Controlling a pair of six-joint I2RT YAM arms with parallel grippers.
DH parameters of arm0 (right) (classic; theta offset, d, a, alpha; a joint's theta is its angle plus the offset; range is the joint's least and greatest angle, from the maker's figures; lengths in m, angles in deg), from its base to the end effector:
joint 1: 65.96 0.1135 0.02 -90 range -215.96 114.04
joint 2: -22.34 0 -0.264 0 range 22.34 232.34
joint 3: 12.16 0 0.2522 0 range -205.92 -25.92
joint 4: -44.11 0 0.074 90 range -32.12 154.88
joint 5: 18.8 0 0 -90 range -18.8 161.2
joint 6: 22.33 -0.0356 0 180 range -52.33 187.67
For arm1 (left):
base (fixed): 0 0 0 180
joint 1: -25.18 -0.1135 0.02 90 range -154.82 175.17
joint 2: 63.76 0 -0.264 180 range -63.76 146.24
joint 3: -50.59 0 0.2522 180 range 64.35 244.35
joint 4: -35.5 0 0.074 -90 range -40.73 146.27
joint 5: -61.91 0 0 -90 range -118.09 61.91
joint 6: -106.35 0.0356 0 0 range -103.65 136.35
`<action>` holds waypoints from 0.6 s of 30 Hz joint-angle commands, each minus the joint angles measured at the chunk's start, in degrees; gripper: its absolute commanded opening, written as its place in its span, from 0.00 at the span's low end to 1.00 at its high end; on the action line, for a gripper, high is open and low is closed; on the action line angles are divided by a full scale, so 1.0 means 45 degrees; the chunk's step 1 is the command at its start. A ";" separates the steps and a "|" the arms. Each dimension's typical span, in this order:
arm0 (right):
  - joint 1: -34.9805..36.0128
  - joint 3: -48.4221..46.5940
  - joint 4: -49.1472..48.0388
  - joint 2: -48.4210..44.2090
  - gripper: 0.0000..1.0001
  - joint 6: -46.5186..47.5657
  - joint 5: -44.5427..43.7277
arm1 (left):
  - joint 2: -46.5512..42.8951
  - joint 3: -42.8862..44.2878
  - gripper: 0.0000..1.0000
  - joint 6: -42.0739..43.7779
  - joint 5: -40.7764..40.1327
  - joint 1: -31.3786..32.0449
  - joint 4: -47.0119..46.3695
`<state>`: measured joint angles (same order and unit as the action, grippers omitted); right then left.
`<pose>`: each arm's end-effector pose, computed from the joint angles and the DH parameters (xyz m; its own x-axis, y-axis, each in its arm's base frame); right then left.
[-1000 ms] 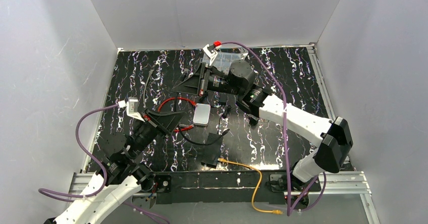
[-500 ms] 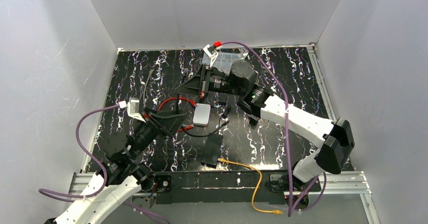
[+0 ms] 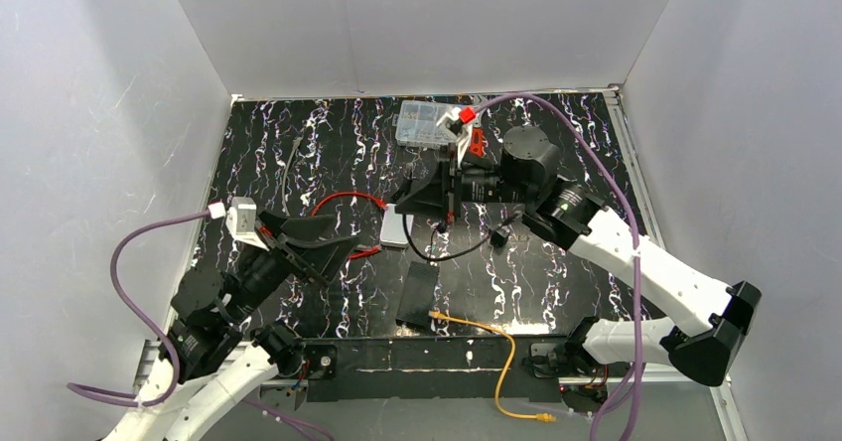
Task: Insert the plug into the switch port
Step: Pick up the connector from the center of the board.
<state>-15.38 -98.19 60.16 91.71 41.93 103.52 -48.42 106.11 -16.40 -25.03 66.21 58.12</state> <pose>0.1584 0.2227 0.4340 -0.4249 0.0611 -0.9032 -0.8968 0.1078 0.4291 0.0459 -0.0425 0.3791 -0.1840 -0.5560 -0.8106 0.7067 0.4983 -0.5022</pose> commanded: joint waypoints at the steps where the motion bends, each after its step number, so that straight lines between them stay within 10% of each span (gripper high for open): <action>1: 0.0058 -0.0067 0.3304 -0.0748 0.01 0.4144 -0.0374 | 0.1217 0.1419 0.98 0.0884 0.0209 -0.0022 0.1912; 18: 0.2014 0.1679 0.5827 -0.2113 0.01 1.0424 -0.4520 | 0.4563 0.4181 0.98 0.1954 0.2796 -0.0026 0.4968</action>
<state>-8.39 -90.67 84.66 83.07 81.01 86.16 -29.88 121.26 -10.49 -18.67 66.21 77.04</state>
